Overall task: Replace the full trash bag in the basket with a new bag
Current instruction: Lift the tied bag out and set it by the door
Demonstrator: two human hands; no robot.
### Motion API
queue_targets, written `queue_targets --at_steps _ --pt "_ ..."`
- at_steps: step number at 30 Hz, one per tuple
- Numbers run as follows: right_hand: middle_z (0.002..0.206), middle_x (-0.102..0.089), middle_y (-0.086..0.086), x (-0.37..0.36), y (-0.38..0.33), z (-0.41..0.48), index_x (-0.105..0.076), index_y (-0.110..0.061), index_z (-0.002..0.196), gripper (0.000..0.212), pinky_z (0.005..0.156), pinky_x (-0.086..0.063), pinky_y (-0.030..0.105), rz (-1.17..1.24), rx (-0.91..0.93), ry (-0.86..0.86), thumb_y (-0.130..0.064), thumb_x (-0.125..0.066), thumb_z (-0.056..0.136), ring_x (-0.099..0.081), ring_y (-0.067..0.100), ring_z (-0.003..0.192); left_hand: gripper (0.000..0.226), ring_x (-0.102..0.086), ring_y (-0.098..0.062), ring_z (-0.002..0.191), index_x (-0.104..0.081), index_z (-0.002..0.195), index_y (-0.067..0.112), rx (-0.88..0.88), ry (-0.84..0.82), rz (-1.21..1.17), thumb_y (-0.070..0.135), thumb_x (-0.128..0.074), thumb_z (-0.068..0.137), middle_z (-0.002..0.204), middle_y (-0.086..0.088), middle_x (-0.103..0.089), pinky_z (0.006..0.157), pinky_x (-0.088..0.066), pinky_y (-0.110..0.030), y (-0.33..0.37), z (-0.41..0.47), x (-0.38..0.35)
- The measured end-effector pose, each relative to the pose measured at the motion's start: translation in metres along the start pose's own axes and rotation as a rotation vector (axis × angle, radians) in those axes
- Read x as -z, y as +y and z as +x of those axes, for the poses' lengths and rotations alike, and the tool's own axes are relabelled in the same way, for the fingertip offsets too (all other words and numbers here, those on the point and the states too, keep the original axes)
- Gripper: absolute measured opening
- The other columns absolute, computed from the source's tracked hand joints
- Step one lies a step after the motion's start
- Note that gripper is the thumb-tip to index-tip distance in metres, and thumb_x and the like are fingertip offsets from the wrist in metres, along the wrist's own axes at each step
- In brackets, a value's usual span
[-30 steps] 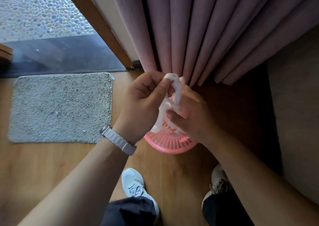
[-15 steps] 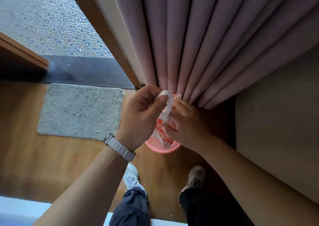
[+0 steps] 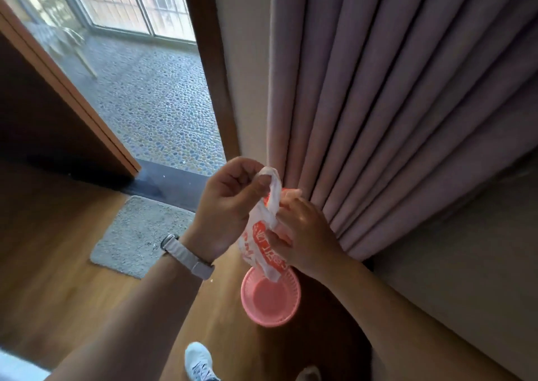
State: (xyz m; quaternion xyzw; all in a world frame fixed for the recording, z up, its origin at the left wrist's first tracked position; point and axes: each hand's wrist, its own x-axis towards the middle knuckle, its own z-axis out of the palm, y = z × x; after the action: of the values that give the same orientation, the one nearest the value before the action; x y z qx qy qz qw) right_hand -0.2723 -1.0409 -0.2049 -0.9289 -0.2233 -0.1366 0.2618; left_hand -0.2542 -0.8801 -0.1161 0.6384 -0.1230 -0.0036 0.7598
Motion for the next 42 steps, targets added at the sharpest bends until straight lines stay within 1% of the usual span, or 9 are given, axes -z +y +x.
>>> queue_targets --at_steps 4,8,13,17,22,27,32,38,42 --pt "0.116 -0.06 0.009 -0.001 -0.044 0.032 -0.054 -0.018 0.107 0.028 0.09 -0.047 0.048 0.054 0.079 0.067 -0.027 -0.067 0.083 -0.055 0.033 0.112 0.003 -0.051 -0.02 0.071 -0.061 0.081 0.008 -0.059 0.014 0.008 0.005 -0.062 0.083 0.074 -0.014 -0.055 0.067 -0.044 -0.023 0.044 -0.004 0.034" --pt "0.115 -0.062 0.008 -0.017 -0.098 0.068 -0.056 -0.019 0.107 0.027 0.086 -0.05 0.047 0.066 0.091 0.112 -0.024 -0.065 0.082 -0.059 0.031 0.108 0.018 -0.055 -0.014 0.067 -0.066 0.077 0.022 -0.124 0.006 -0.006 0.005 -0.062 0.082 0.07 -0.006 -0.06 0.067 -0.046 -0.02 0.079 -0.008 0.09" --pt "0.109 -0.063 0.004 -0.054 -0.167 0.114 -0.052 -0.023 0.105 0.026 0.08 -0.052 0.041 0.053 0.14 0.13 -0.026 -0.063 0.082 -0.059 0.026 0.097 0.008 -0.054 -0.016 0.07 -0.062 0.082 0.013 -0.167 0.029 -0.007 0.006 -0.065 0.08 0.075 -0.012 -0.058 0.069 -0.046 -0.023 0.11 -0.015 0.18" --pt "0.105 -0.063 0.002 -0.093 -0.227 0.152 -0.05 -0.023 0.102 0.029 0.075 -0.05 0.035 0.044 0.196 0.169 -0.025 -0.068 0.08 -0.058 0.023 0.087 0.008 -0.058 -0.01 0.068 -0.063 0.083 0.012 -0.203 0.066 0.049 0.005 -0.066 0.081 0.07 0.0 -0.063 0.069 -0.047 -0.021 0.135 -0.027 0.257" --pt "0.106 -0.061 -0.001 -0.132 -0.286 0.195 -0.053 -0.023 0.105 0.029 0.074 -0.05 0.035 0.107 0.324 0.118 -0.029 -0.069 0.081 -0.058 0.023 0.088 0.006 -0.058 -0.009 0.068 -0.062 0.084 0.008 -0.242 0.191 0.085 0.006 -0.066 0.08 0.07 0.004 -0.063 0.07 -0.047 -0.022 0.161 -0.045 0.331" --pt "0.109 -0.061 -0.003 -0.167 -0.335 0.233 -0.055 -0.025 0.106 0.026 0.074 -0.045 0.031 0.133 0.419 0.033 -0.037 -0.061 0.084 -0.056 0.021 0.09 0.008 -0.059 -0.009 0.068 -0.059 0.092 -0.004 -0.256 0.312 0.14 -0.009 -0.059 0.086 0.072 0.002 -0.064 0.07 -0.048 -0.02 0.182 -0.064 0.393" --pt "0.108 -0.063 -0.003 -0.203 -0.374 0.273 -0.052 -0.027 0.108 0.027 0.073 -0.038 0.025 0.166 0.5 -0.049 -0.039 -0.061 0.085 -0.057 0.019 0.091 0.005 -0.061 -0.014 0.074 -0.064 0.087 0.01 -0.215 0.431 0.192 0.013 -0.06 0.087 0.075 0.003 -0.064 0.074 -0.052 -0.025 0.199 -0.08 0.442" --pt "0.112 -0.063 -0.006 -0.241 -0.401 0.341 -0.059 -0.029 0.116 0.034 0.074 -0.044 0.028 0.199 0.563 -0.137 -0.047 -0.058 0.087 -0.059 0.017 0.096 0.01 -0.061 -0.018 0.08 -0.062 0.094 0.012 -0.18 0.588 0.29 0.016 -0.053 0.093 0.081 -0.002 -0.063 0.077 -0.051 -0.027 0.199 -0.066 0.509" --pt "0.111 -0.065 -0.001 -0.275 -0.412 0.402 -0.062 -0.023 0.114 0.034 0.077 -0.045 0.03 0.224 0.608 -0.161 -0.039 -0.067 0.085 -0.061 0.021 0.096 0.013 -0.06 -0.02 0.081 -0.061 0.094 0.012 -0.161 0.645 0.338 0.022 -0.053 0.093 0.08 -0.003 -0.062 0.081 -0.053 -0.029 0.198 -0.034 0.556"
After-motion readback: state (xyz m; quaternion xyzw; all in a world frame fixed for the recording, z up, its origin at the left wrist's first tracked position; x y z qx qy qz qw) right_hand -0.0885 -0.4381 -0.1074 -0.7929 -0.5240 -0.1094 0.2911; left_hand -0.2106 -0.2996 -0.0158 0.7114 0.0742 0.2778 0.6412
